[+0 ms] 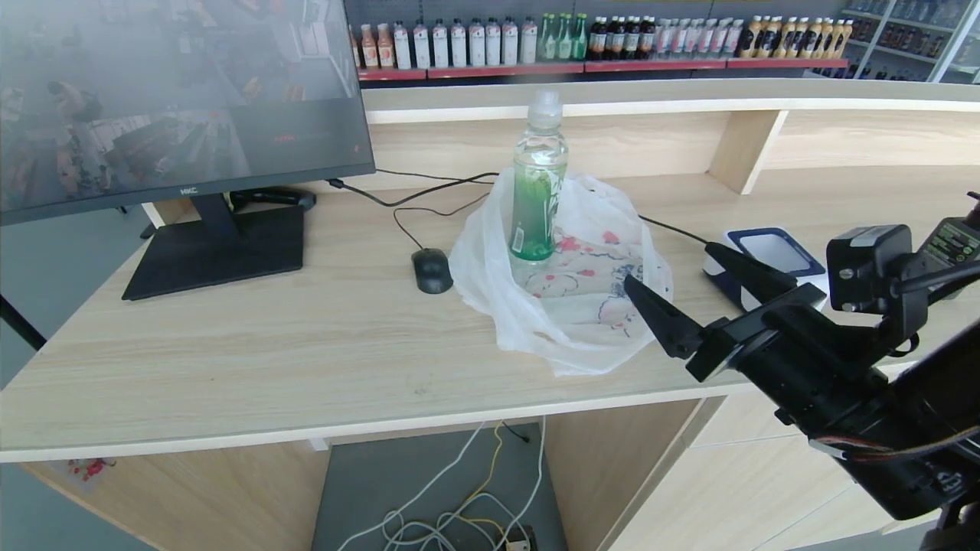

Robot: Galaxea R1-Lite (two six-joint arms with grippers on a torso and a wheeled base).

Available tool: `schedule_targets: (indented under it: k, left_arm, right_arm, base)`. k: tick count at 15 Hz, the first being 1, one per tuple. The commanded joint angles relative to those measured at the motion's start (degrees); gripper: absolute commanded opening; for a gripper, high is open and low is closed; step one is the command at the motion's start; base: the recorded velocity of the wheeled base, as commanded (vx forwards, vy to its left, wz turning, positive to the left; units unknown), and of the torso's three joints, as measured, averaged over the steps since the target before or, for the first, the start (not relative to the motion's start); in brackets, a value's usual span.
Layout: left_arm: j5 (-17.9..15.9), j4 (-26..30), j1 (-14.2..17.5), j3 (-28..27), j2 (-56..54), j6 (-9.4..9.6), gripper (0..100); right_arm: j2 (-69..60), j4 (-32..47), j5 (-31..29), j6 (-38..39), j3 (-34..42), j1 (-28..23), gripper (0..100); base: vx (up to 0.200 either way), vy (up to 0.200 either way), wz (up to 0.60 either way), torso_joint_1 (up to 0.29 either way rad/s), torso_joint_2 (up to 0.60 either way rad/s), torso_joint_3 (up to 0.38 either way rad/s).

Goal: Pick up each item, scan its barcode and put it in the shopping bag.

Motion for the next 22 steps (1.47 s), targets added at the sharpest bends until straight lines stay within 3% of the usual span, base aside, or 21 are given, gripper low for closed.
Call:
schedule_targets:
  k: [1, 22]
  left_arm:
    - [0.0, 0.0, 0.0, 0.0, 0.0, -0.02, 100]
    - [0.0, 0.0, 0.0, 0.0, 0.0, -0.02, 100]
  right_arm:
    - [-3.3, -0.1, 0.0, 0.0, 2.9, -1.7, 100]
    - [-3.5, -0.1, 0.0, -0.1, 4.2, -1.8, 100]
  base:
    - [0.000, -0.200, 0.00, -0.012, 0.01, 0.002]
    - [0.000, -0.200, 0.00, 0.002, 0.00, 0.003]
